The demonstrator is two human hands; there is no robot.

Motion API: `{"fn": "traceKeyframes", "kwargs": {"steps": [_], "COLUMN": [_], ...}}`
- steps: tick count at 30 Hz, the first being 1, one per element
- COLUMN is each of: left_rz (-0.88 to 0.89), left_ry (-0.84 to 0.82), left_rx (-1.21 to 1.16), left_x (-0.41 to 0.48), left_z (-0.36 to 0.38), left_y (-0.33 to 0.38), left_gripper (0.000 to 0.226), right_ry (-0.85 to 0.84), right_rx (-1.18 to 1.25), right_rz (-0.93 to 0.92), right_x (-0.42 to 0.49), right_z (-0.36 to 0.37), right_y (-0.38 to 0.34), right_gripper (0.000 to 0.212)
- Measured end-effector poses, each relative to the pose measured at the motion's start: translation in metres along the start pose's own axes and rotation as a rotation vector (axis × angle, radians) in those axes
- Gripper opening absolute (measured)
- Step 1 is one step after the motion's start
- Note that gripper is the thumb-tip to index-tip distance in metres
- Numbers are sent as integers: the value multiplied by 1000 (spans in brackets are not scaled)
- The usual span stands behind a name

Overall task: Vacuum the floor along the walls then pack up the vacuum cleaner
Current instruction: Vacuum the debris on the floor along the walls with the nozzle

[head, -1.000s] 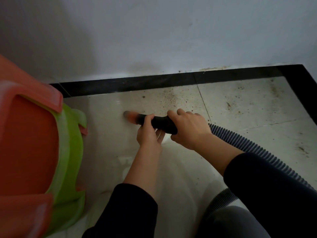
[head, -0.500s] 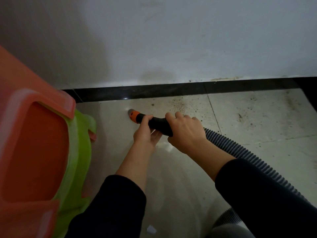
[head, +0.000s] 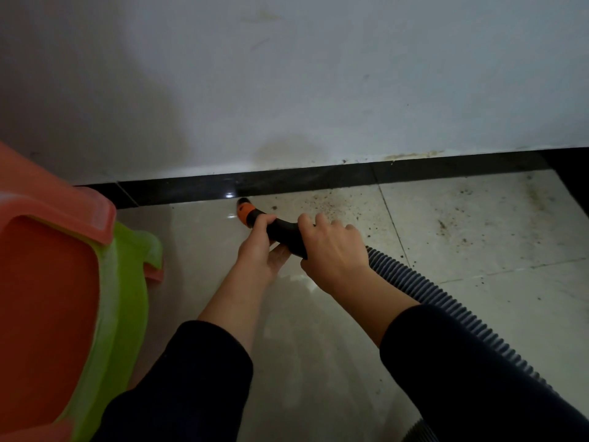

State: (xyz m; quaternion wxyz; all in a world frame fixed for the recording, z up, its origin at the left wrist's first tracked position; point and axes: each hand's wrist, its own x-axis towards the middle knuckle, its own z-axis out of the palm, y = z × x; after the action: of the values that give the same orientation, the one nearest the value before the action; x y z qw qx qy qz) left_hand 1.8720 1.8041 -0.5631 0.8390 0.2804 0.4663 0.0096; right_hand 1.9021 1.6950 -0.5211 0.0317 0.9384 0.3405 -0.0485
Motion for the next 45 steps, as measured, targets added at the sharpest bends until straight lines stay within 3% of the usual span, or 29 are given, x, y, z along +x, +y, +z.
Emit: {"fn": "traceKeyframes", "kwargs": {"steps": [13,21,30,45], "left_rz": [-14,-33,2,106], "left_ry": [-37,-35,161,344], "left_rx": [96,141,156,82], "left_x": [-5,-10,-24,-57], "left_z": [20,24,24,23], "left_y": [-18,-32,-48,-85], "left_gripper": [23,31,33,22], "right_ry": [-16,-45,-90,-130], "right_rx": [11,8,56,19], "right_rz": [65,98,86,32], "right_x": [-18,-37,-55,-90], "right_z": [-4,-5,-3,-4], "right_y": [21,31,45,47], "right_gripper": [51,49,44,44]}}
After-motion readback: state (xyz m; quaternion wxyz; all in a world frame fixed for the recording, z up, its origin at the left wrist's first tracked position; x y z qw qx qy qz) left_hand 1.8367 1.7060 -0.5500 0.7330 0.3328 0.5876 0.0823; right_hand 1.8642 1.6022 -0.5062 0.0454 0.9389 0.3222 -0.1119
